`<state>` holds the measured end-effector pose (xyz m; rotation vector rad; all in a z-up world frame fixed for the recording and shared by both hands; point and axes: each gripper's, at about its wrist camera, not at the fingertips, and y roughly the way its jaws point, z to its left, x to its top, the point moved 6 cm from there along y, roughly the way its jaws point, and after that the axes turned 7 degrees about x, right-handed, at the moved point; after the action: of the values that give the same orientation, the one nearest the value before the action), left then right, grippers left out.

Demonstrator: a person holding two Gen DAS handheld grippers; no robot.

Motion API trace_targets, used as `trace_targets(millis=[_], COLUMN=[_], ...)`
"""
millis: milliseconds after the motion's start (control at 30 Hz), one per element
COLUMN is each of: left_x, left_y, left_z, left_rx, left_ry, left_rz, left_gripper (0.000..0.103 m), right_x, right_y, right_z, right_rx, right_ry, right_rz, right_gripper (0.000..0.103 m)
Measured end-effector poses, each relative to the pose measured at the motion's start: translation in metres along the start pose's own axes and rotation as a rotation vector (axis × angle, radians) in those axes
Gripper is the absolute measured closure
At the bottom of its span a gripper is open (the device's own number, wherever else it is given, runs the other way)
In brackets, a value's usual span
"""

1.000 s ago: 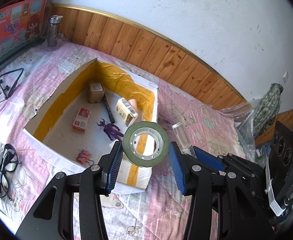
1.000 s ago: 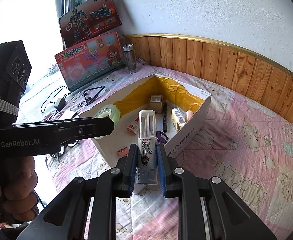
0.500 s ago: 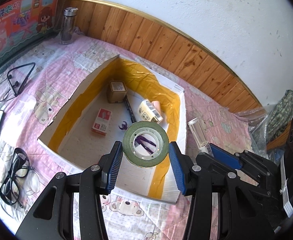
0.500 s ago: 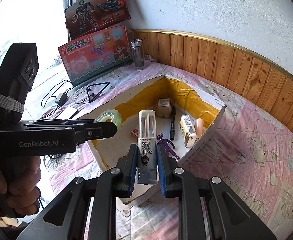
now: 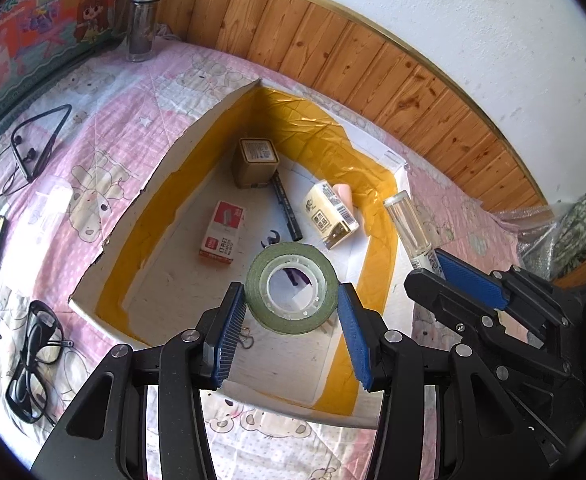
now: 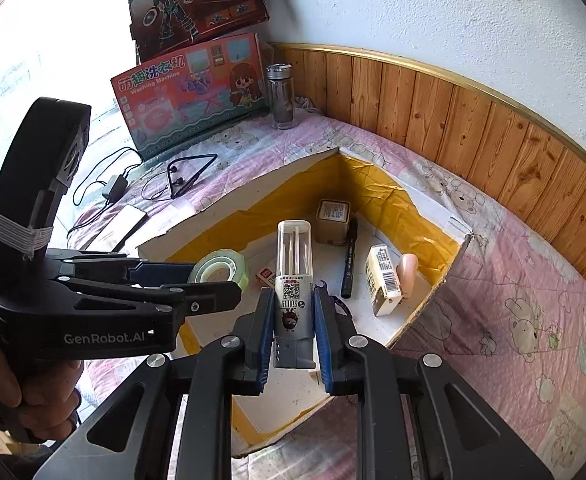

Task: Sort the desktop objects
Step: 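Lift the tube with the right tool while the left tool carries the tape roll toward the box, then lower the tube with the right tool while the left tool lowers the tape roll into the box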

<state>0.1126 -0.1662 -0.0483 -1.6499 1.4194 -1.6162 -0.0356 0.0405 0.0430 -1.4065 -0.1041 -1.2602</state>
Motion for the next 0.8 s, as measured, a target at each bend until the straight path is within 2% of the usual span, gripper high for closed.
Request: trace_targets(millis=[333, 800], left_x=[0.000, -0.006], left_y=[0.021, 0.049], left_z=[-0.003, 0.001], left_rx=[0.031, 0.012], left_ry=[0.030, 0.018], left_rz=[0.063, 0.186], left_gripper=[0.054, 0.054], right_x=[0.014, 0.034], right_y=[0.026, 0.069], right_z=[-0.011, -0.025], right_rx=[0.017, 0.039], right_ry=[-0.019, -0.070], right_rz=[0.082, 0.221], right_gripper=[0.082, 0.082])
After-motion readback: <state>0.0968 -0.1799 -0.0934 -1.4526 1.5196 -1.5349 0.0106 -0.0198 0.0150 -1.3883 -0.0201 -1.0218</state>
